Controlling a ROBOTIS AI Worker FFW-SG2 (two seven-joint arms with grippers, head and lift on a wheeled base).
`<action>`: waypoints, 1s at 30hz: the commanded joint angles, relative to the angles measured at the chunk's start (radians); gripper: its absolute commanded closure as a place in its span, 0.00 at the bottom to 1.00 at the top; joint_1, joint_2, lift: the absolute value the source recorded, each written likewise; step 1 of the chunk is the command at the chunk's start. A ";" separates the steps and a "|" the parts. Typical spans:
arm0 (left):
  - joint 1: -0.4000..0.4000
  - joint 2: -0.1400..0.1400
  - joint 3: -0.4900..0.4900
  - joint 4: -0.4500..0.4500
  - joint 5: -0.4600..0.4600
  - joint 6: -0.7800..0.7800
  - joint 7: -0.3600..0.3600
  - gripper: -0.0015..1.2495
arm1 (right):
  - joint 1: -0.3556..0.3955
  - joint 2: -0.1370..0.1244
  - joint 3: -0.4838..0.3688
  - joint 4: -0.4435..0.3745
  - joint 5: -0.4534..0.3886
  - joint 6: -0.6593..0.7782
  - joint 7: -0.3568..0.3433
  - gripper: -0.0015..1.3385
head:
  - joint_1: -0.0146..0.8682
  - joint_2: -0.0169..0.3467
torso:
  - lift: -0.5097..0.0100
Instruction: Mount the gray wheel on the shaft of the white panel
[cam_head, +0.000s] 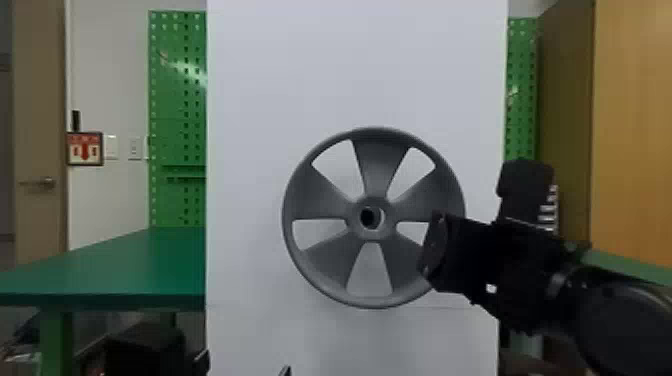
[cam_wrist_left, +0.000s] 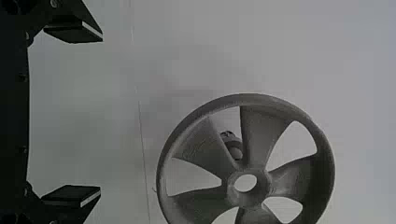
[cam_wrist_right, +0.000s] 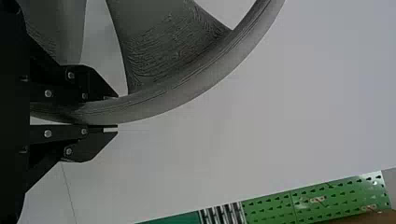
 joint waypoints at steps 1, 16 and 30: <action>-0.001 0.000 -0.003 0.000 -0.001 0.000 0.000 0.10 | -0.010 0.001 0.001 0.023 -0.006 -0.004 0.000 0.88 | 0.05 0.13 | 0.04; -0.004 0.002 -0.003 0.000 -0.001 0.000 0.002 0.10 | -0.031 0.012 0.008 0.090 -0.002 -0.038 0.023 0.88 | 0.05 0.13 | 0.04; -0.004 0.005 -0.004 0.000 0.002 0.000 0.002 0.10 | -0.044 0.015 0.011 0.129 0.014 -0.073 0.023 0.88 | 0.05 0.13 | 0.04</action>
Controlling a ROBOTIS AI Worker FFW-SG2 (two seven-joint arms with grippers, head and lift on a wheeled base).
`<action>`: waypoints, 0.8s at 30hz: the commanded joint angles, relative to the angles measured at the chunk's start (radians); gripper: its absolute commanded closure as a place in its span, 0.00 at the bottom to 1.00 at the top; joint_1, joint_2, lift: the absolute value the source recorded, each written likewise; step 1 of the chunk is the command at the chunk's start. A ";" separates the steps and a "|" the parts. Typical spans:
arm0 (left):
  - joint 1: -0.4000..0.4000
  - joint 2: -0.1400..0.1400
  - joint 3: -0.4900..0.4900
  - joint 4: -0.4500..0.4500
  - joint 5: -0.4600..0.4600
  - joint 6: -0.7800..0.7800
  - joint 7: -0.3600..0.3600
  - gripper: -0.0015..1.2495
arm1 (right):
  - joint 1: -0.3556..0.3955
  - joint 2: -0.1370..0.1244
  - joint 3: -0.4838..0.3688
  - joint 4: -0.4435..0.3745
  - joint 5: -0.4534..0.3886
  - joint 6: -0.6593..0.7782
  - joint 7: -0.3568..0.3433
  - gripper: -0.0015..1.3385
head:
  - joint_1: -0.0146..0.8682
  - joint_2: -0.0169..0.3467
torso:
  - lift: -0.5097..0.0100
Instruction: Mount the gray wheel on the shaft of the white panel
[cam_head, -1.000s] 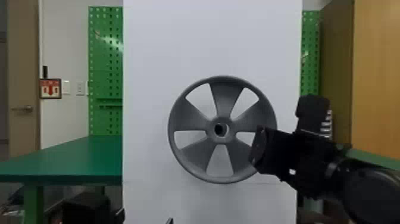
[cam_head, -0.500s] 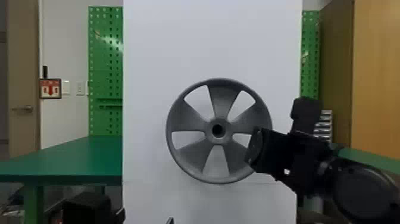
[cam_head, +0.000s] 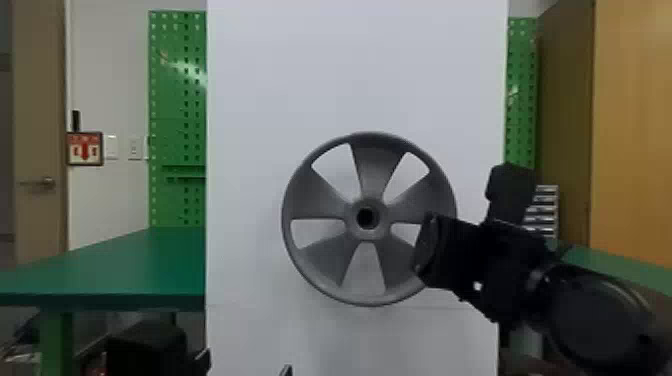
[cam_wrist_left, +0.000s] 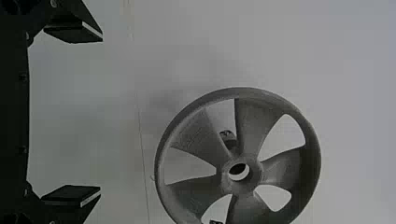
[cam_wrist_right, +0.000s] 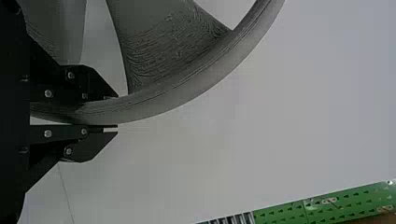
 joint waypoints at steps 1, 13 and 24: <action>0.000 0.002 0.000 0.000 0.002 -0.001 0.000 0.10 | -0.005 0.003 -0.002 0.018 0.000 -0.012 0.000 0.88 | 0.05 0.13 | 0.04; -0.002 0.002 -0.003 0.000 0.002 0.001 0.000 0.10 | -0.018 0.012 0.018 0.047 0.002 -0.029 0.005 0.88 | 0.05 0.13 | 0.04; -0.002 0.003 -0.002 0.002 0.002 0.001 0.002 0.10 | -0.024 0.014 0.027 0.067 0.015 -0.040 0.005 0.88 | 0.05 0.13 | 0.04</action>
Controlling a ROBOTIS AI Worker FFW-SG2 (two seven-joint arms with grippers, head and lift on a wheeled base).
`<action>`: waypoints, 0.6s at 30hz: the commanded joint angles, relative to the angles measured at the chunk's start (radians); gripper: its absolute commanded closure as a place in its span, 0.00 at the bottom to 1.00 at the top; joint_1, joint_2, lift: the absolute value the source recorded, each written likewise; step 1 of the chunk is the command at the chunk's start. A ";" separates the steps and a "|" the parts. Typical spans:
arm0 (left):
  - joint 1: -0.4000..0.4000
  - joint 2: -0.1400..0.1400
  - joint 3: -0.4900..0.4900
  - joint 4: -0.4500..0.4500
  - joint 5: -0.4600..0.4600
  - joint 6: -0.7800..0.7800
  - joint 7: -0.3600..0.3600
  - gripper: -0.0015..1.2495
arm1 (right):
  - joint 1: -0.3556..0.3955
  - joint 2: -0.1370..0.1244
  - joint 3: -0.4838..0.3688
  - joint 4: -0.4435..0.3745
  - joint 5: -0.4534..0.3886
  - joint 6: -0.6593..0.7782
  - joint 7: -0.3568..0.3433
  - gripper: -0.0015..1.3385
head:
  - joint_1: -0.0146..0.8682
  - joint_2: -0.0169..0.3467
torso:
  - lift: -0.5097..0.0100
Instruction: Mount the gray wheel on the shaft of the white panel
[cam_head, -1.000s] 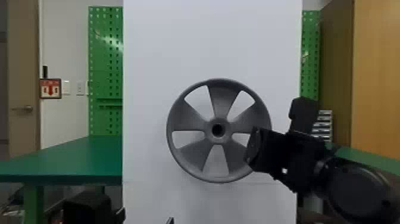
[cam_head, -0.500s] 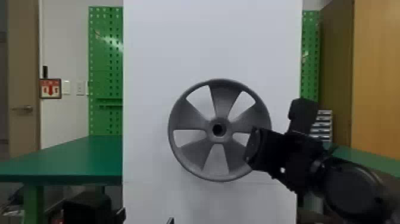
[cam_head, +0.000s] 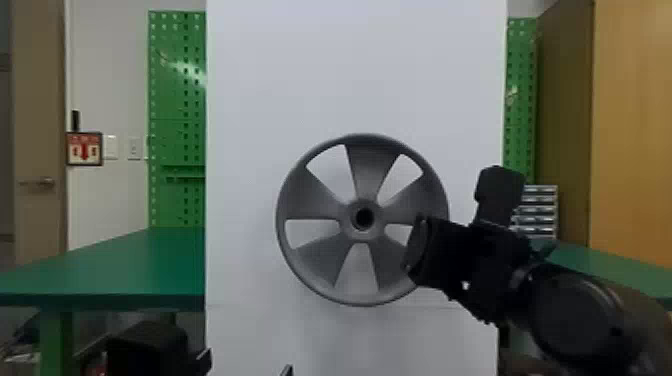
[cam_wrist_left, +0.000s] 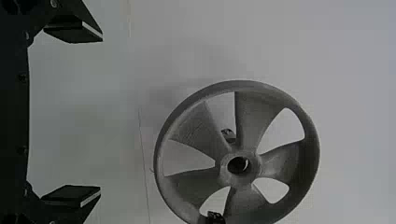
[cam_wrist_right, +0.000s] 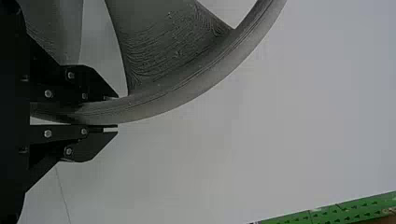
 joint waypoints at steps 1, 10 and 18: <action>0.000 0.000 0.001 0.001 0.000 -0.001 0.000 0.10 | -0.002 0.000 0.002 0.004 0.006 -0.001 0.000 0.88 | 0.05 0.13 | 0.04; 0.000 0.000 0.001 0.001 0.000 -0.001 0.000 0.10 | 0.001 0.002 -0.006 0.004 0.034 -0.001 0.000 0.88 | 0.05 0.13 | 0.04; -0.001 0.002 0.000 0.001 0.000 0.001 0.000 0.10 | 0.000 0.003 -0.009 0.008 0.040 -0.008 -0.002 0.88 | 0.05 0.13 | 0.04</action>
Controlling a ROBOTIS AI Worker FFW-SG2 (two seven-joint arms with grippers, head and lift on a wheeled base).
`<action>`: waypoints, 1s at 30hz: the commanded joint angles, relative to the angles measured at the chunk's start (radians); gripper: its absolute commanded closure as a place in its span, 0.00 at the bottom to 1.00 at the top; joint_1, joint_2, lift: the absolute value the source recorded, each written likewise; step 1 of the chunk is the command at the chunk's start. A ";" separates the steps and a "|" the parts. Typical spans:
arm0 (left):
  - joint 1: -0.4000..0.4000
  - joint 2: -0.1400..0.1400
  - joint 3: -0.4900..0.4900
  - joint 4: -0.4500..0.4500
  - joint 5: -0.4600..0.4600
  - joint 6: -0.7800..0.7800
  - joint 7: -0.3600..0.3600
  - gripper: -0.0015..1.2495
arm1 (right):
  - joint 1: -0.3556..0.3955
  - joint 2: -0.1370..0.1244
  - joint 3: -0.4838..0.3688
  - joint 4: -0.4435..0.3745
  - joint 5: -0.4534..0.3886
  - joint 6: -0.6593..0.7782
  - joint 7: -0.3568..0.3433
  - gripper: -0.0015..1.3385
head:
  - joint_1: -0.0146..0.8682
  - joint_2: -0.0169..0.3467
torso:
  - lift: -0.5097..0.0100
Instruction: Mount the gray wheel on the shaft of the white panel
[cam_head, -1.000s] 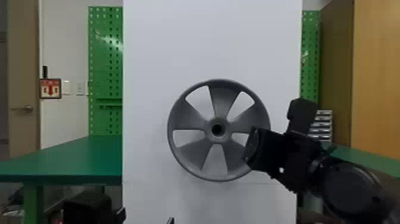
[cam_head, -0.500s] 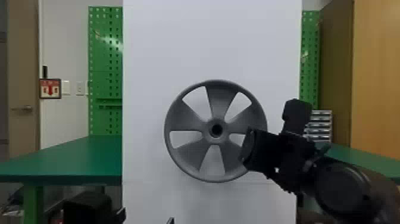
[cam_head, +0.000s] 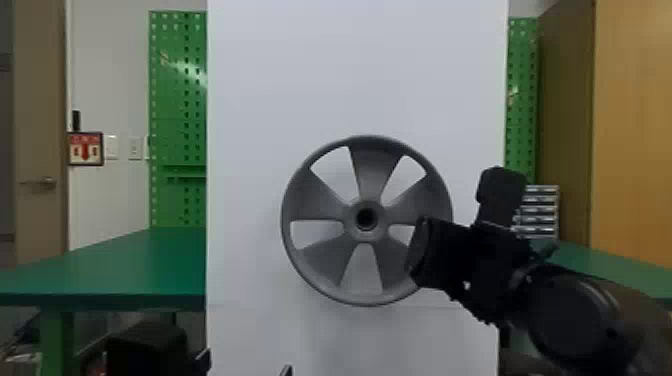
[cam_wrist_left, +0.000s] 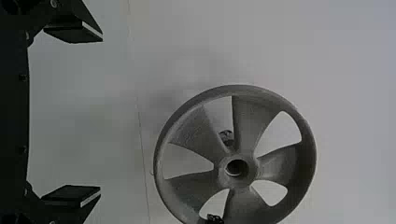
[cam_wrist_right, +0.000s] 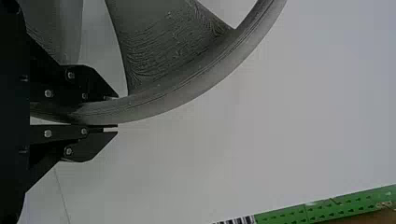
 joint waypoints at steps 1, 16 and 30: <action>-0.002 0.001 -0.001 0.000 0.000 0.000 0.000 0.10 | -0.002 0.002 -0.003 0.008 0.000 -0.006 0.000 0.88 | 0.05 0.13 | 0.04; -0.003 0.001 0.000 0.000 0.000 0.000 0.000 0.10 | -0.019 0.020 -0.008 0.045 0.029 -0.034 -0.008 0.88 | 0.05 0.13 | 0.04; -0.003 0.002 0.000 0.000 0.005 0.000 0.002 0.10 | -0.035 0.043 -0.021 0.111 0.065 -0.114 -0.023 0.88 | 0.05 0.13 | 0.04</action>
